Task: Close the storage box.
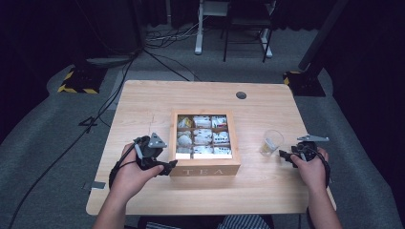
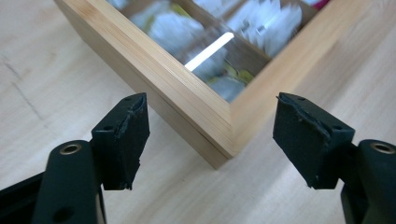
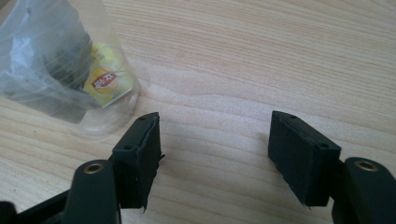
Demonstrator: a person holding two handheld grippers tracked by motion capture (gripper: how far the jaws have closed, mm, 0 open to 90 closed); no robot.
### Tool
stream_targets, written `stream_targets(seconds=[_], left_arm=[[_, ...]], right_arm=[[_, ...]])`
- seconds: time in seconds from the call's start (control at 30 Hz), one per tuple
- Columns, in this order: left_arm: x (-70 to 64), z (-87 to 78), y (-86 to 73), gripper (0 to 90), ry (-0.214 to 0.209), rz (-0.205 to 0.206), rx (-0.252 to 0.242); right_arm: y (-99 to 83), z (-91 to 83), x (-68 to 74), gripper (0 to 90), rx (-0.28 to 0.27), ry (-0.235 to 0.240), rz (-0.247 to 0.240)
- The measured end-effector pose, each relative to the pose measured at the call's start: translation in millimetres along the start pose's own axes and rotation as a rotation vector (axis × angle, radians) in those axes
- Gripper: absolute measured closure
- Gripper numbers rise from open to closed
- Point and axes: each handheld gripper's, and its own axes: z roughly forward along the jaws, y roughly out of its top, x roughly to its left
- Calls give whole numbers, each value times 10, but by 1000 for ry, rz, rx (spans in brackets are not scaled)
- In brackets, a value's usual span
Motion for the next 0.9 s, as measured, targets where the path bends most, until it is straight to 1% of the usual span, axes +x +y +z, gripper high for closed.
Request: stream_targets(seconds=[0.1, 0.2, 0.27, 0.33, 0.4, 0.47, 0.5, 0.53, 0.63, 0.8, 0.9], left_arm=[[79, -55, -21, 261, 22, -21, -41], [168, -94, -50, 257, 42, -43, -66], [235, -111, -70, 254, 61, -45, -70], [293, -115, -96, 244, 71, -44, -65], [354, -111, -120, 244, 75, -57, -74], [414, -103, -146, 239, 86, -69, -82], [444, -98, -163, 236, 95, -68, -85], [474, -95, -179, 232, 104, -65, -85], [570, -79, -230, 226, 127, -83, -87], [737, -30, -332, 216, 160, -154, -92], [838, 17, -407, 208, 205, -182, -78]], right_arm=[[-13, 11, -4, 347, -16, 1, -13], [-26, 25, -9, 345, -33, -4, -27], [-38, 34, -16, 340, -48, -7, -38], [-48, 44, -22, 328, -58, -8, -49], [-59, 60, -27, 301, -71, -10, -71], [-72, 85, -36, 272, -94, -2, -77], [-73, 91, -45, 272, -99, 4, -81], [-73, 90, -51, 272, -99, 7, -84], [-74, 90, -56, 271, -99, 9, -90], [-75, 89, -59, 271, -100, 12, -93], [-77, 87, -65, 271, -99, 18, -98]])
